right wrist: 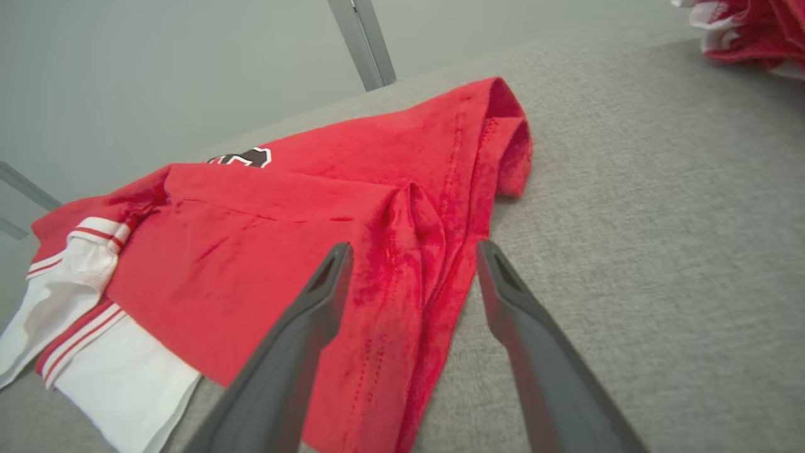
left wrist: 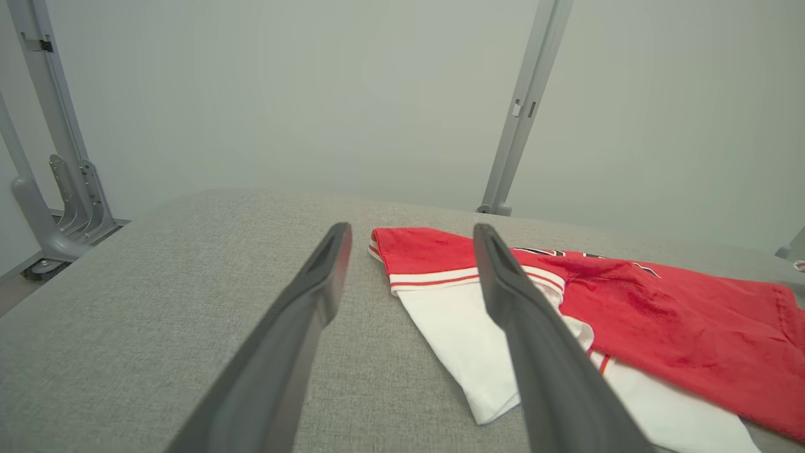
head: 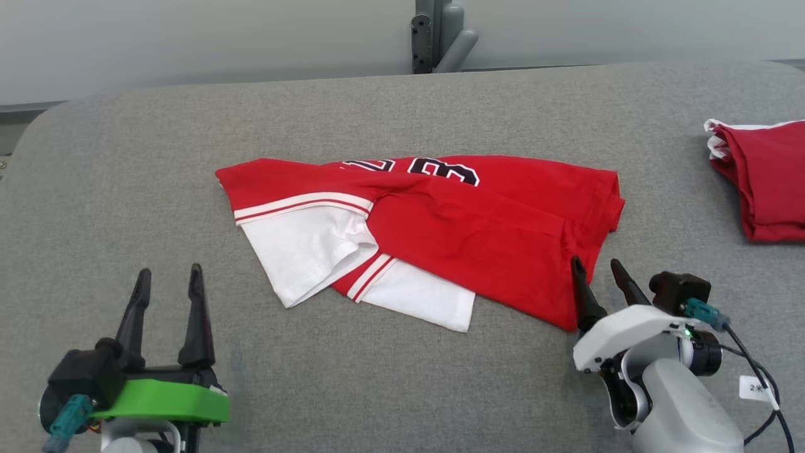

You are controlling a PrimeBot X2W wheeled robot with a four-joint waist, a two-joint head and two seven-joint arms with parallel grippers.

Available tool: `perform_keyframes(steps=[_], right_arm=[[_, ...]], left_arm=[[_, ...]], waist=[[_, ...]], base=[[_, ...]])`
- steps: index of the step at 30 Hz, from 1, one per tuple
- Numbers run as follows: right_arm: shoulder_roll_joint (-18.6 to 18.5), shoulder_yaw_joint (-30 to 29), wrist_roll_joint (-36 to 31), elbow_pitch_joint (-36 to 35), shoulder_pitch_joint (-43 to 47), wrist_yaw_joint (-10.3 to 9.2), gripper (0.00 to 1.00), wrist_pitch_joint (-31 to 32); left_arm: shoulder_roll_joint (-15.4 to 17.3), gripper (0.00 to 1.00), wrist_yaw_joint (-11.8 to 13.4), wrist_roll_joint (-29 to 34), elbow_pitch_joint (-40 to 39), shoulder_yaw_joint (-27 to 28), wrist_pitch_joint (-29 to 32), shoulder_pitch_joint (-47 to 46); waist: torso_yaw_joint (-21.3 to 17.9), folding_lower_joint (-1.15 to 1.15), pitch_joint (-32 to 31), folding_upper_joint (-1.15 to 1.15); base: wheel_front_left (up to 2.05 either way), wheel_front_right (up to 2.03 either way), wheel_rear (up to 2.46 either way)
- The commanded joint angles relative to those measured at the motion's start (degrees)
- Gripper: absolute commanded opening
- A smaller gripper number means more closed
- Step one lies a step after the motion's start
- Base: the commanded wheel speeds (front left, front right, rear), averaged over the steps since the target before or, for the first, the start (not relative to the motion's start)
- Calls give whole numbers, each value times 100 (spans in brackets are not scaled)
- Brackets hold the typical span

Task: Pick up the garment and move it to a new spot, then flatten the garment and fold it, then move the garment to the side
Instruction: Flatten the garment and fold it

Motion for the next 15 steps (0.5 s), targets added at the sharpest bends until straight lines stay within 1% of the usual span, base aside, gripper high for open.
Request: perform_keyframes(steps=[1, 2, 5, 8, 10, 14, 15], right_arm=[[-18, 73, 77, 387, -281, -5, 100, -17], [-18, 73, 77, 387, -281, -5, 100, -17], [-22, 77, -7, 920, -726, -5, 100, -18], [-18, -44, -229, 1285, -1013, -5, 100, -18], [-23, -172, -436, 1425, -1151, -5, 100, -18], [-18, -343, -607, 1655, -1286, -5, 99, -18], [-19, -369, -648, 1703, -1302, -5, 82, -18]], left_arm=[[-100, 100, -63, 148, 6, -24, -12, 114], [-100, 100, -63, 148, 6, -24, -12, 114], [-245, 100, -111, 305, 29, -78, -13, 183], [-327, 100, -139, 431, 30, -137, -13, 216], [-365, 100, -146, 496, 35, -177, -13, 237], [-394, 100, -159, 534, 48, -215, -13, 242], [-393, 100, -161, 526, 42, -242, -13, 236]], waist=[[88, 0, 37, 0], [88, 0, 37, 0], [128, 0, 76, 0], [155, 0, 103, 0], [164, 0, 117, 0], [173, 0, 146, 0], [175, 0, 152, 0]], base=[[0, 0, 0], [0, 0, 0], [0, 0, 0], [0, 0, 0], [0, 0, 0], [0, 0, 0], [0, 0, 0]])
